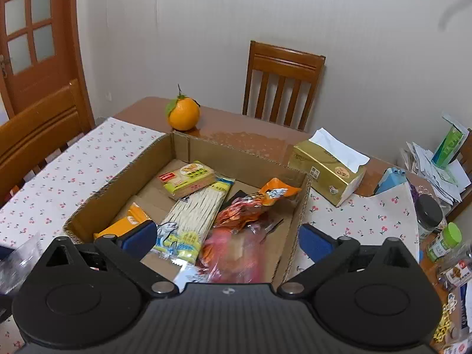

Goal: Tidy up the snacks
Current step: 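Drop the grey packet into the box with the left gripper while the right drops the pink packet, then move the right gripper over the white fish-ball packet while the left approaches the dark red packet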

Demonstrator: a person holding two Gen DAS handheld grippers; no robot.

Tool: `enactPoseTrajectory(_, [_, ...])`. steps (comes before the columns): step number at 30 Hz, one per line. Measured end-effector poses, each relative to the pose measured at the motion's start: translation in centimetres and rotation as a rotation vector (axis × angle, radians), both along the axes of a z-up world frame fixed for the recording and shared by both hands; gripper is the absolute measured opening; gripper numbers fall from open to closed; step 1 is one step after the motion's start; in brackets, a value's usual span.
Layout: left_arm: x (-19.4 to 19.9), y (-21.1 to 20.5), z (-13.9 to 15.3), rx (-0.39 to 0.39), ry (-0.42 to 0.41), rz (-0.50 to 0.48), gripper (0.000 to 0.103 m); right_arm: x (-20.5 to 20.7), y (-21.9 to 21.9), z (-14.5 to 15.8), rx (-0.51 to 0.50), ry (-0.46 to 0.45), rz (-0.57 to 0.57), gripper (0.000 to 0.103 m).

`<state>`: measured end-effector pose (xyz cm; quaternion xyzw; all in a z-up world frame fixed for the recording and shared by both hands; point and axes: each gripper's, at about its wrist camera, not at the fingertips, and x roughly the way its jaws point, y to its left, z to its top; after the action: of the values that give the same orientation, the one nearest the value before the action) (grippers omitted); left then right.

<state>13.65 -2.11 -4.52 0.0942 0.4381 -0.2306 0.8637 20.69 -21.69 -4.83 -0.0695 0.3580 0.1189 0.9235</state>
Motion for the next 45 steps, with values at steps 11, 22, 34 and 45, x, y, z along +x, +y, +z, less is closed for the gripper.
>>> enactPoseTrajectory(11, [4.9,-0.8,0.9,-0.004,-0.046,0.018,0.043,-4.9,0.2,-1.1,-0.003,0.042,-0.064,0.103])
enactPoseTrajectory(22, [12.6,-2.9,-0.2,0.011,-0.100,0.083,0.051,-7.9,0.5,-1.3,-0.046,0.049,-0.095,0.103])
enactPoseTrajectory(34, [9.9,-0.5,-0.5,0.067,-0.178,0.173,0.090,-8.5,0.4,-3.7,-0.046,0.120,-0.108,0.103])
enactPoseTrajectory(45, [3.6,3.7,-2.8,0.141,-0.169,0.317,0.090,-7.0,2.4,-6.6,0.062,0.202,-0.109,0.103])
